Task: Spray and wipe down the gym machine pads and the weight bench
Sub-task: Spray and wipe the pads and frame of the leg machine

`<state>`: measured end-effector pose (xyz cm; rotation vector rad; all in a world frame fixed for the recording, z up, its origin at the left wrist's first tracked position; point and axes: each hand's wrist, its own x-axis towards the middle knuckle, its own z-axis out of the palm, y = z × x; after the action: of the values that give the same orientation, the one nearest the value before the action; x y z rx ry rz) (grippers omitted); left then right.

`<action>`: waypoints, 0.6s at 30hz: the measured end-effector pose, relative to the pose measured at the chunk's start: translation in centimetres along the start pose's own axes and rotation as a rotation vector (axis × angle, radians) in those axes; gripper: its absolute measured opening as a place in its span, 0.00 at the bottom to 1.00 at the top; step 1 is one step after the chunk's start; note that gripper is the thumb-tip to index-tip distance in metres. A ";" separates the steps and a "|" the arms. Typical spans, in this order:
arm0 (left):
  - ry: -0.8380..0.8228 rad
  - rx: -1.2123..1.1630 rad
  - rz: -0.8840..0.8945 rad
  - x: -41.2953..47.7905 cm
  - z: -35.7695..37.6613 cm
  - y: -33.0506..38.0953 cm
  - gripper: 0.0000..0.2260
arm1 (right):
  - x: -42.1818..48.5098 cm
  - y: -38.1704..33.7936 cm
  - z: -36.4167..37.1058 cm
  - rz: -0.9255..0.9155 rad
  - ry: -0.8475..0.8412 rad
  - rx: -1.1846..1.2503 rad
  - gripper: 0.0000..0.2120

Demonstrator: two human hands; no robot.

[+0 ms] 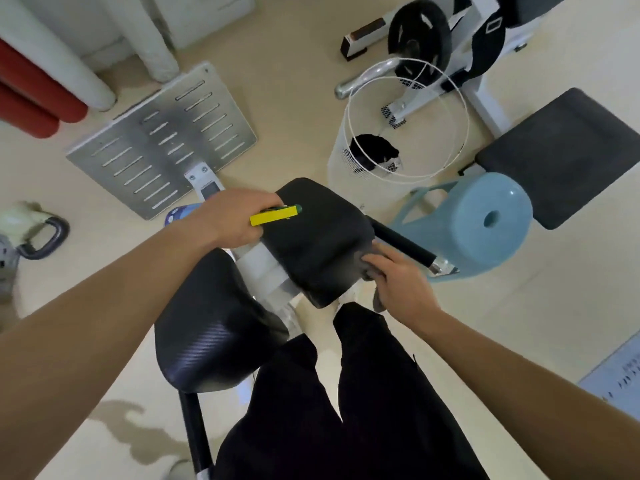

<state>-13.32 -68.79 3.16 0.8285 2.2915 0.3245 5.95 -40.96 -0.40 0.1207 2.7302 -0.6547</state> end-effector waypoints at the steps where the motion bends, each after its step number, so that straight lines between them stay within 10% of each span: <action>1: -0.033 0.032 0.011 1.4 -0.4 0.7 0.22 | 0.5 0.8 -0.7 0.123 0.073 0.129 0.16; 18: -0.407 0.319 0.055 14.8 -4.5 6.6 0.23 | 5.3 9.1 -5.0 0.376 0.172 0.547 0.13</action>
<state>-21.65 -54.25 1.78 1.0120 1.9612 -0.1815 0.91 -30.54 -1.89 0.8255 2.4956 -1.2945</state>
